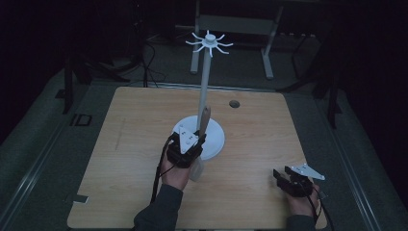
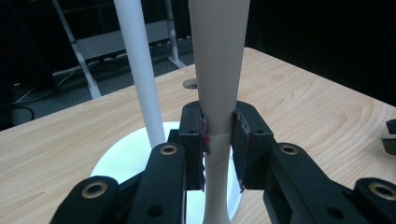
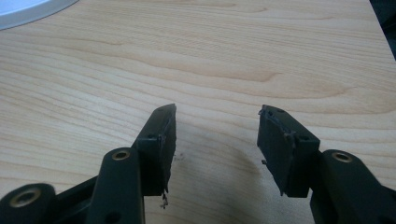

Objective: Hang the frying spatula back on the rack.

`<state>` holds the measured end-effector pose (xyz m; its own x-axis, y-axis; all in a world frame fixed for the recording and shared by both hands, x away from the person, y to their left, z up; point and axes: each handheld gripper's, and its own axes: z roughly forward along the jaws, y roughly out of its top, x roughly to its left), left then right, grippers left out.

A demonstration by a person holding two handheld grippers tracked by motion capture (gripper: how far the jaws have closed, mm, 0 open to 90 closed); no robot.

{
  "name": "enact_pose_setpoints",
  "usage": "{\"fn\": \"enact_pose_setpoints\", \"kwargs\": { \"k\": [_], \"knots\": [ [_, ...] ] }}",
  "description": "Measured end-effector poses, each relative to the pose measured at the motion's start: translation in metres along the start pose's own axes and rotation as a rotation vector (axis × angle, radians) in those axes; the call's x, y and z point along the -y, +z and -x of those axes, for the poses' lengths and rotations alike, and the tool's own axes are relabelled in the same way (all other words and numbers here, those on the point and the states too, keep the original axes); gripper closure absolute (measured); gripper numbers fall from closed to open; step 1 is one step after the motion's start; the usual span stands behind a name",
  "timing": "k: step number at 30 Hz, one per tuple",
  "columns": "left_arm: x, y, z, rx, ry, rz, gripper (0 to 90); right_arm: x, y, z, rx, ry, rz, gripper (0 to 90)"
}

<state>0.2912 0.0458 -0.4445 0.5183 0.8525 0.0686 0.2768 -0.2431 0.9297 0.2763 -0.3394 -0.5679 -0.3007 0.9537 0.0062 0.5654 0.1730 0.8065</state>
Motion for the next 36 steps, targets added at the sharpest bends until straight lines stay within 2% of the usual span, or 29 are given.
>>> {"fn": "enact_pose_setpoints", "kwargs": {
  "k": [14,23,33,36],
  "knots": [
    [-0.009,0.002,0.002,-0.021,0.001,0.016,75.3,0.000,0.000,0.000,0.000,0.003,0.003,46.7],
    [-0.017,0.000,0.003,-0.045,0.006,0.048,75.3,0.000,0.000,0.000,0.000,0.007,0.004,46.6],
    [-0.031,-0.003,0.005,-0.106,0.037,0.077,75.3,0.000,0.000,0.001,-0.001,0.005,0.006,46.6],
    [-0.037,-0.002,0.006,-0.118,0.033,0.084,75.3,0.000,0.000,0.001,-0.002,0.011,0.007,46.6]
  ]
}}
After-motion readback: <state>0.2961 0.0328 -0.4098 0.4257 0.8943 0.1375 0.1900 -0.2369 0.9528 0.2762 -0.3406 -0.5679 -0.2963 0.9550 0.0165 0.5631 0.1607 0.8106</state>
